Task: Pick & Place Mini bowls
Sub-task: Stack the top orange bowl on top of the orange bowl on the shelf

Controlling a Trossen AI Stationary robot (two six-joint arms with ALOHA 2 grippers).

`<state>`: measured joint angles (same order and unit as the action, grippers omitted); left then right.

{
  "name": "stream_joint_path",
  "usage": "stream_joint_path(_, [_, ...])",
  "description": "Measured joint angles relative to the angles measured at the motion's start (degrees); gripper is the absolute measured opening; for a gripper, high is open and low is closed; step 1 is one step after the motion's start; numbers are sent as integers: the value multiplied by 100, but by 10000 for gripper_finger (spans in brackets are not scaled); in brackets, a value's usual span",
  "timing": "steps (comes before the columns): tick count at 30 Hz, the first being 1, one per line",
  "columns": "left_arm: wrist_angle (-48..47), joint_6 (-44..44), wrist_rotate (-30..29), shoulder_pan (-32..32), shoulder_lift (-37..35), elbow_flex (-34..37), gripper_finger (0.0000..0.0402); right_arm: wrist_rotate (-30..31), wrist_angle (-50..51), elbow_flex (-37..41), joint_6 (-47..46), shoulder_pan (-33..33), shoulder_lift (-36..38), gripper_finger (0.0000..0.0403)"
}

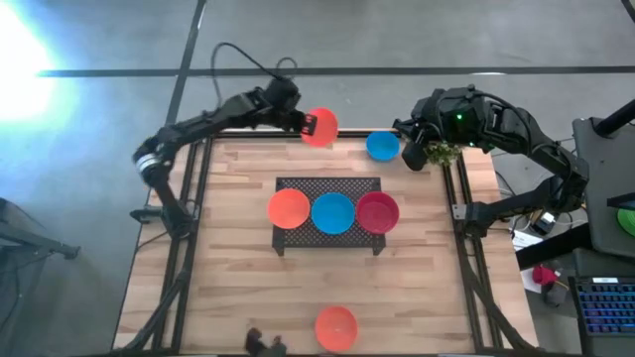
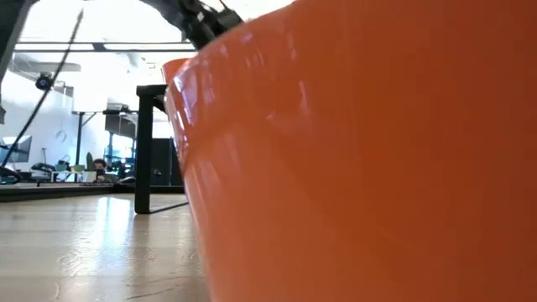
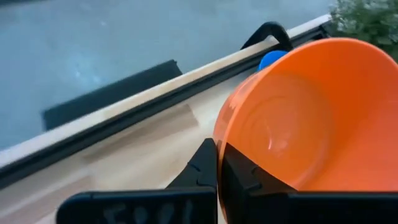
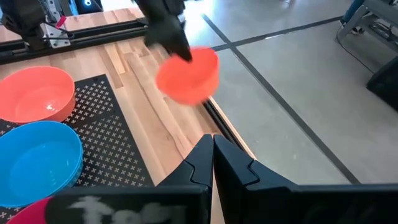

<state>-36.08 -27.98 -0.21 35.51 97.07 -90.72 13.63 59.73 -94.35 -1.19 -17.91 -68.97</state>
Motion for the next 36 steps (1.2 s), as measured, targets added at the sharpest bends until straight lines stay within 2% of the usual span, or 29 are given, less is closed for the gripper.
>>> stream_joint_path(12, [-1895,1018,-73,-53,-1959,0,0,0,-9,2,81,0,-2,8])
stream_joint_path(14, [-2161,1212,42,-78,-2149,0,0,0,-12,2,81,0,0,8])
stream_joint_path(17, [-2547,1640,554,-118,-2339,2,0,0,-9,2,81,0,0,8])
stream_joint_path(22, [-2937,2079,1230,-334,-2389,4,0,0,-7,2,81,0,0,8])
stream_joint_path(30, [-3237,2329,1326,-1092,-1963,9,0,-2,-21,2,81,0,0,8])
stream_joint_path(36, [-3226,2299,1327,-1430,-1492,9,0,-10,-34,2,79,0,-1,8])
